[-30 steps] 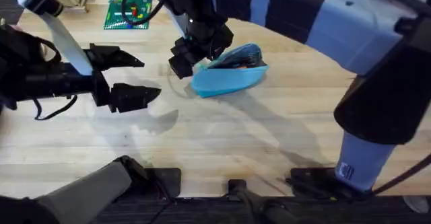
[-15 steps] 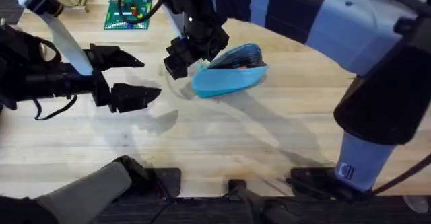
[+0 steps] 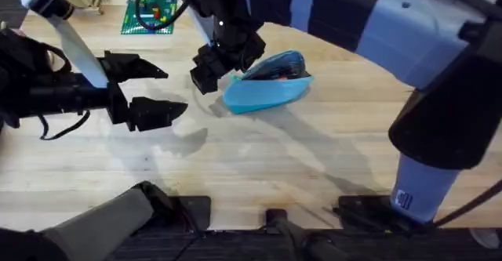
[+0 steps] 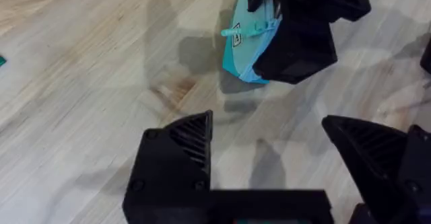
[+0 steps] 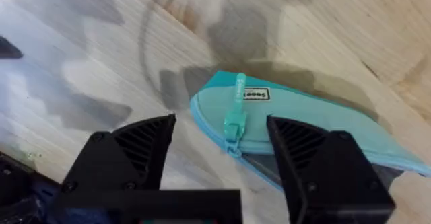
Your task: Unzip the bag, pick up the pens from the table one at a time and place them inside, then zip the bag closed.
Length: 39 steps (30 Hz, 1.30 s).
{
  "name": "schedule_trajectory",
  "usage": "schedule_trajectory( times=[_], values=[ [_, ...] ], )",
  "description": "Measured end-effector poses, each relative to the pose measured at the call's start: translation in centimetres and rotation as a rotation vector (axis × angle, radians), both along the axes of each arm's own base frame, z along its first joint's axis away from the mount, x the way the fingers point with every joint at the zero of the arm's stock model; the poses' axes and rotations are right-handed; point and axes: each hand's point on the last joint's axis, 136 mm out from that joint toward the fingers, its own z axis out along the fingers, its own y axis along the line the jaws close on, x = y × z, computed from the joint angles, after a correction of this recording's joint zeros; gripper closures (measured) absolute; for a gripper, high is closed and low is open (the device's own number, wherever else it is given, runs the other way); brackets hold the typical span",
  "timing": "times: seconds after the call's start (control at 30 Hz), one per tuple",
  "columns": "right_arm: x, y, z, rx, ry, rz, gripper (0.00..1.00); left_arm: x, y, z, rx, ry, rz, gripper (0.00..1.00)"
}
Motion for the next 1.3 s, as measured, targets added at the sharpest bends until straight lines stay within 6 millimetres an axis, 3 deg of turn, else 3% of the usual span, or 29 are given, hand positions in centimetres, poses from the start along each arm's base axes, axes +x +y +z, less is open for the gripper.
schedule_trajectory(
  times=[0.2,0.4,0.5,0.63,1.3],
  values=[
    [-0.14,-0.17,-0.05,-0.008,0.005,0.003,0.207,0.0,0.0,0.01,0.0,0.0,0.0,0.007],
    [-0.19,-0.23,-0.07,-0.01,0.007,0.003,0.314,0.0,0.0,0.0,0.0,0.0,0.0,0.007],
    [-0.2,-0.23,-0.07,-0.011,0.007,0.006,0.405,0.0,0.0,0.0,0.0,0.0,0.0,0.007],
    [-0.2,-0.24,-0.07,-0.011,0.007,0.006,0.628,0.0,0.0,0.0,0.0,0.001,0.0,0.007],
    [-0.43,-0.5,-0.15,-0.03,0.01,0.058,0.644,0.0,0.0,0.0,0.0,0.0,0.0,0.007]
  ],
)
